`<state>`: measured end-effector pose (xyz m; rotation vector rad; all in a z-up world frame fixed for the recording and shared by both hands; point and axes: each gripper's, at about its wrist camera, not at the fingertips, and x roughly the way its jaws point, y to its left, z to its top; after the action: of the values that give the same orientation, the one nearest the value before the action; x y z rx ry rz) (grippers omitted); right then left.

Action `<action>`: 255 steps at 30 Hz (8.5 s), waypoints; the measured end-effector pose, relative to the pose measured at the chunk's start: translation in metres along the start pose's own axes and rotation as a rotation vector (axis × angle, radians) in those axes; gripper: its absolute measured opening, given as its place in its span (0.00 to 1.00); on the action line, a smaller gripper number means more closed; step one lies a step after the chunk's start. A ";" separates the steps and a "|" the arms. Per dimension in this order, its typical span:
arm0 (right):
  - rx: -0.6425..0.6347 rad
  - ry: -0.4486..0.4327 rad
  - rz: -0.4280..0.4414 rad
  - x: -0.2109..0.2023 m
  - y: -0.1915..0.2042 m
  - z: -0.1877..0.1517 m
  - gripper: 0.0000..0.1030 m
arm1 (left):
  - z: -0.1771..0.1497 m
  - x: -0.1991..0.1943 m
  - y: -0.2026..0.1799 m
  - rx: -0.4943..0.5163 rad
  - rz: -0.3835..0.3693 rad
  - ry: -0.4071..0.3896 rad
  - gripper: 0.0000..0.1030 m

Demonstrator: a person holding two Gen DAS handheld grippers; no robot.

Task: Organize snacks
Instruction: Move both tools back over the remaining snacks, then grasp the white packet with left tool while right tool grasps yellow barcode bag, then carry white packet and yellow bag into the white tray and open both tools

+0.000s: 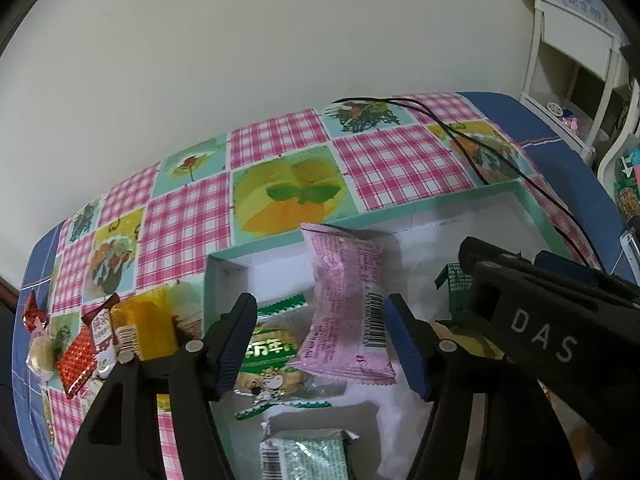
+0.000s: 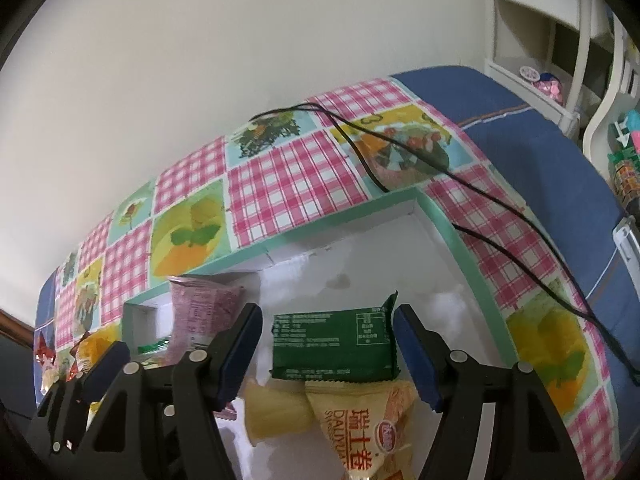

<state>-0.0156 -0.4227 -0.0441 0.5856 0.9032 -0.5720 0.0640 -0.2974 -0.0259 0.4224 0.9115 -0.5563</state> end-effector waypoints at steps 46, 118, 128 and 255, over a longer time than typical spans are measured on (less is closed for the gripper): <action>-0.109 0.037 -0.037 0.001 0.020 -0.006 1.00 | -0.018 0.006 0.093 -0.353 0.208 0.074 0.98; -0.301 0.104 0.138 -0.019 0.160 -0.097 0.95 | -0.120 -0.007 0.252 -0.737 0.113 0.226 0.98; -0.347 0.057 0.200 -0.008 0.195 -0.083 0.75 | -0.113 0.014 0.259 -0.771 0.089 0.236 0.98; 0.078 0.019 0.116 -0.072 -0.041 -0.030 0.43 | -0.040 -0.080 0.037 -0.214 0.011 0.037 0.52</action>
<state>-0.0959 -0.4165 -0.0070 0.7107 0.8615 -0.4992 0.0226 -0.2242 0.0221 0.2453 0.9927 -0.4367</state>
